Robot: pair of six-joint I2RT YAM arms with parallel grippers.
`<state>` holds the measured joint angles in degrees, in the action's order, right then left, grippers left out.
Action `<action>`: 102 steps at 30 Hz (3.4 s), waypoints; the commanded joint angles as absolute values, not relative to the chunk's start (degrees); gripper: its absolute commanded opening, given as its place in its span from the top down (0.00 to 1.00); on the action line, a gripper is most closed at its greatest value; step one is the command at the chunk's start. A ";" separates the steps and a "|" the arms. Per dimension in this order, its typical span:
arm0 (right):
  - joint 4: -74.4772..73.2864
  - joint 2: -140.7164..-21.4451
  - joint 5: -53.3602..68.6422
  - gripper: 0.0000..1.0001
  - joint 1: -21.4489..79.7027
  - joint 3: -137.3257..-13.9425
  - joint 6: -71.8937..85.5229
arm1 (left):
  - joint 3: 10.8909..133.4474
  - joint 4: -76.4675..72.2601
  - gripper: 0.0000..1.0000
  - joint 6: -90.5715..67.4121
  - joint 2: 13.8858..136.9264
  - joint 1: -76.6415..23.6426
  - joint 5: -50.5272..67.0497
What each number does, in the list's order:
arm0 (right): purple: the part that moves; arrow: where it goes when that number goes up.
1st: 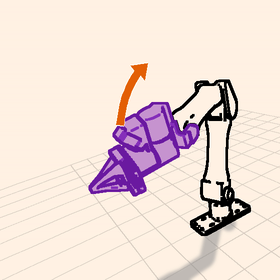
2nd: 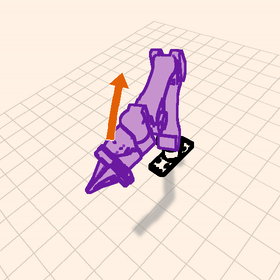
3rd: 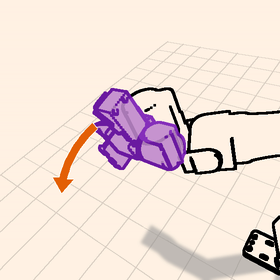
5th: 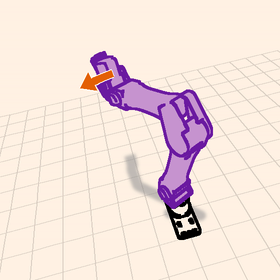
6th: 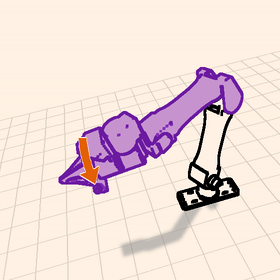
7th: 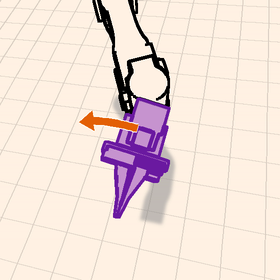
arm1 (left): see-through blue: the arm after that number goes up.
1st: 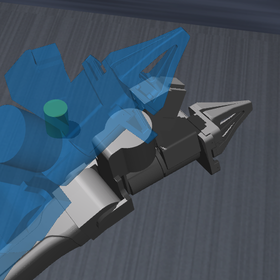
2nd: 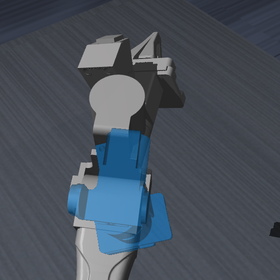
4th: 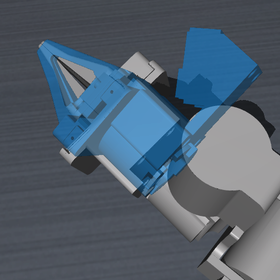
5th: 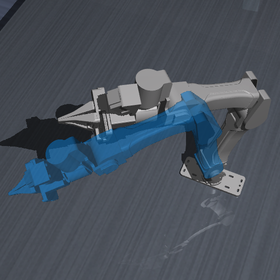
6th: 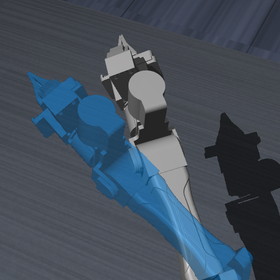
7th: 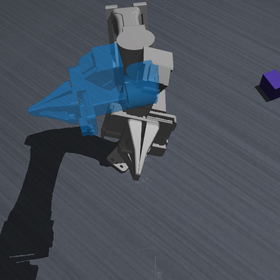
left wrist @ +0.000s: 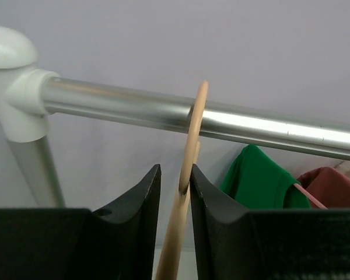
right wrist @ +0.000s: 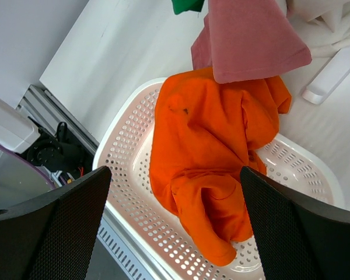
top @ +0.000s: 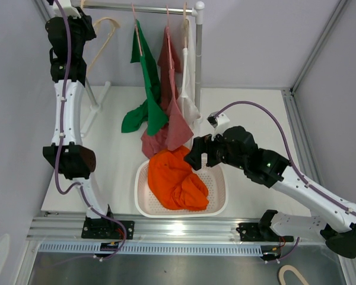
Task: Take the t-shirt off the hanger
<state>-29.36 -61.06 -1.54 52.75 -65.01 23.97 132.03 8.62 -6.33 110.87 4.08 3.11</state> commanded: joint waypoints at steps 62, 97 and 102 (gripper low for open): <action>-24.79 -57.48 1.14 0.02 53.17 -60.56 26.10 | 137.72 20.57 0.99 -2.20 112.59 -22.32 -24.26; 17.39 -72.68 -1.92 0.03 68.90 -61.08 6.51 | 104.06 40.07 0.99 -25.66 78.49 -29.26 -46.85; 18.11 -79.44 -3.96 0.03 69.17 -65.47 4.58 | 106.35 46.58 0.99 -27.07 77.44 -29.80 -45.71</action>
<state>12.49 -76.69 -0.75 68.60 -61.60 7.44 103.39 44.29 -24.56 80.90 -29.17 -44.34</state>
